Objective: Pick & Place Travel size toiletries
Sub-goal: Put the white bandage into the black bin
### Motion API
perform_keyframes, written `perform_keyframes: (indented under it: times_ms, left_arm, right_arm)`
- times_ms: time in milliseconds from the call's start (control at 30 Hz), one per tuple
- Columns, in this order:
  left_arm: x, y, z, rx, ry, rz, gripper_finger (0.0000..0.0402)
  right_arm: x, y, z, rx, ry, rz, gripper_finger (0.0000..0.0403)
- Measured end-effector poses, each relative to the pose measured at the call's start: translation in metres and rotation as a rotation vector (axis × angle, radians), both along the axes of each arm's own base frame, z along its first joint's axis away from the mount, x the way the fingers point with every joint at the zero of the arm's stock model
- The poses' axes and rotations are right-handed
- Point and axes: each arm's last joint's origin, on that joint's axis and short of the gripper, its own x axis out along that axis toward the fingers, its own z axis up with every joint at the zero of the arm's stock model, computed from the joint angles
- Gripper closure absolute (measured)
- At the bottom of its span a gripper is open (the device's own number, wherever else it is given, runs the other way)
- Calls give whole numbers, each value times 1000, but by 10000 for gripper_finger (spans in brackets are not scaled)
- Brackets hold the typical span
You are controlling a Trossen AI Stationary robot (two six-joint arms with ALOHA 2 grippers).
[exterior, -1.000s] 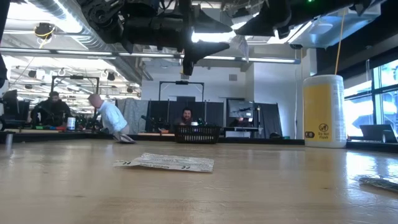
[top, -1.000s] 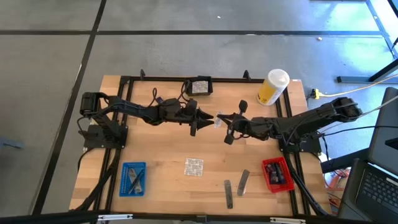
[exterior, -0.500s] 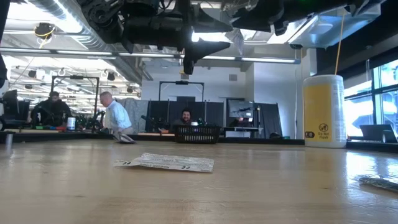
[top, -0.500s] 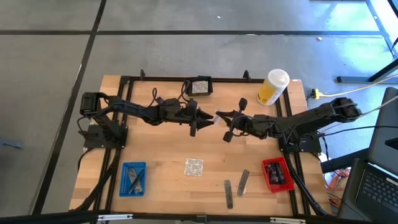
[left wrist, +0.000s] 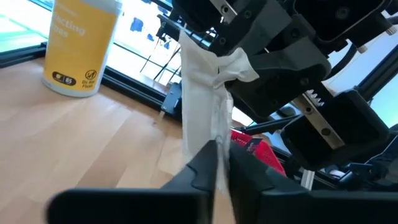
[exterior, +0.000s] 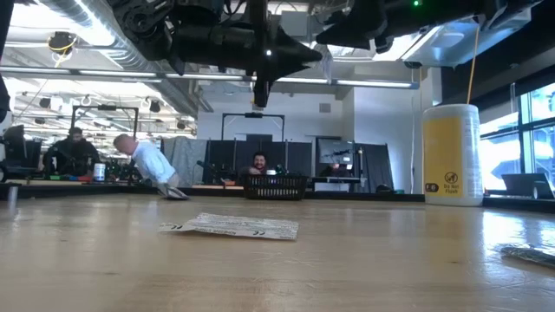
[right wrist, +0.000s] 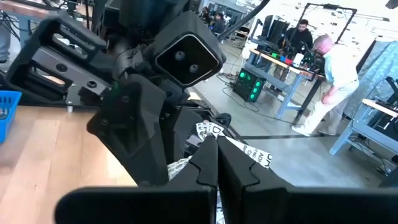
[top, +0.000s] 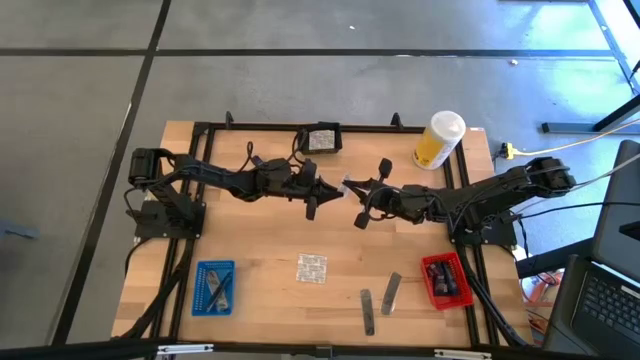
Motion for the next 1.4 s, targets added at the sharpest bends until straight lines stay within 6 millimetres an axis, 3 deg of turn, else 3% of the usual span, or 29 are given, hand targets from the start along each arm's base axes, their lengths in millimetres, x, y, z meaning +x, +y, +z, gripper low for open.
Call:
perform_keyframes:
  times_ms: [300, 633, 900, 1100, 1400]
  left_arm:
    - [0, 0, 0, 16, 3, -4, 399]
    - [0, 0, -3, 24, 28, -7, 399]
    - [-2, 7, -1, 42, 26, 14, 400]
    - [-5, 35, -2, 110, 82, 107, 400]
    - [-10, 86, 9, 389, 515, 361, 400]
  right_arm:
    - [-1, 4, 0, 13, -9, 2, 388]
    - [-26, 15, 20, 27, -36, -109, 250]
    - [-48, 1, 22, 222, -10, -171, 166]
    - [-51, -10, 17, 361, 31, -117, 161]
    - [-53, -24, 11, 394, 71, -191, 208]
